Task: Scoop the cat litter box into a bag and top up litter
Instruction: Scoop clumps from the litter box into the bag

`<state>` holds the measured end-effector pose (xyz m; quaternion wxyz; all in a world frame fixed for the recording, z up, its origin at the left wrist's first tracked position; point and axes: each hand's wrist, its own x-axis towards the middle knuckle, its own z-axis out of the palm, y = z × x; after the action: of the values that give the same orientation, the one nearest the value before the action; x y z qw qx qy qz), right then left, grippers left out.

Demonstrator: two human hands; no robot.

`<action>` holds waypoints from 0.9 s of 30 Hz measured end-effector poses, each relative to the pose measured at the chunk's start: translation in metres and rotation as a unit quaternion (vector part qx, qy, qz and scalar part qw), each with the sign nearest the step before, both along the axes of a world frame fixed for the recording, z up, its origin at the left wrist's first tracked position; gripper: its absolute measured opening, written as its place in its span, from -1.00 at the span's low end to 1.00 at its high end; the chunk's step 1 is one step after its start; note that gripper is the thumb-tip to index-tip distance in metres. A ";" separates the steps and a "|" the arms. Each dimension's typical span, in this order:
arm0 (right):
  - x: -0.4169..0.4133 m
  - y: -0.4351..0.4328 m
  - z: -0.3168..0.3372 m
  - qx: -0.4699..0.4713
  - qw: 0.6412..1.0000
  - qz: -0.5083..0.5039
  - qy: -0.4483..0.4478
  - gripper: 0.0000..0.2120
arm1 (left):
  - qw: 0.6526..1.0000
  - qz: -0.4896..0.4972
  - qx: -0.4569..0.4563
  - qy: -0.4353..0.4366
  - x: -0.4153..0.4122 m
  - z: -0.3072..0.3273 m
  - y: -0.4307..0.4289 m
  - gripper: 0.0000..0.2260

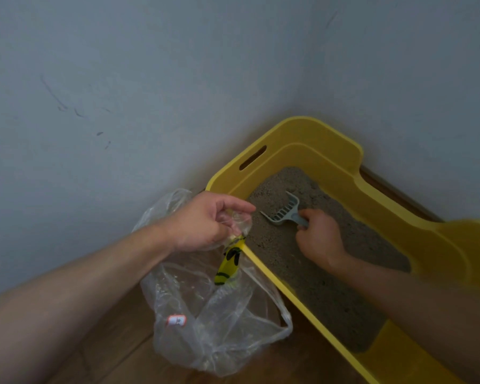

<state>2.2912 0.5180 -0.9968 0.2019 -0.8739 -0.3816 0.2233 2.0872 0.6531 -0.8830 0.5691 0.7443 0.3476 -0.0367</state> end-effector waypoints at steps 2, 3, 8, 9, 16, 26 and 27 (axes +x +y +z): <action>-0.001 -0.002 -0.001 0.013 1.000 0.006 0.004 -0.61 | 1.000 0.005 -0.005 -0.002 0.000 0.000 0.000 -0.54; -0.001 -0.003 -0.002 0.018 1.000 0.008 0.006 -0.61 | 1.000 0.008 -0.009 -0.003 -0.001 0.000 0.000 -0.53; -0.003 -0.006 -0.002 0.022 0.999 0.007 0.027 -0.61 | 1.000 0.004 0.007 0.002 0.000 0.004 0.000 -0.51; -0.003 -0.006 -0.002 0.023 0.999 0.010 0.034 -0.62 | 1.000 0.004 0.007 0.003 0.000 0.005 -0.001 -0.52; -0.009 -0.010 0.001 0.037 0.998 0.010 0.043 -0.64 | 1.000 0.008 0.012 -0.005 -0.001 0.007 -0.005 -0.50; -0.009 -0.027 0.017 0.062 0.998 0.014 0.022 -0.65 | 0.999 0.018 0.009 -0.043 -0.013 0.004 0.001 -0.43; -0.010 -0.030 0.019 0.064 0.998 0.014 0.021 -0.65 | 0.998 0.019 0.010 -0.051 -0.014 0.004 0.000 -0.43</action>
<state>2.2815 0.4875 -0.9782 0.2626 -0.8486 -0.4034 0.2195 2.0728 0.6536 -0.8790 0.5794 0.7439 0.3328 0.0153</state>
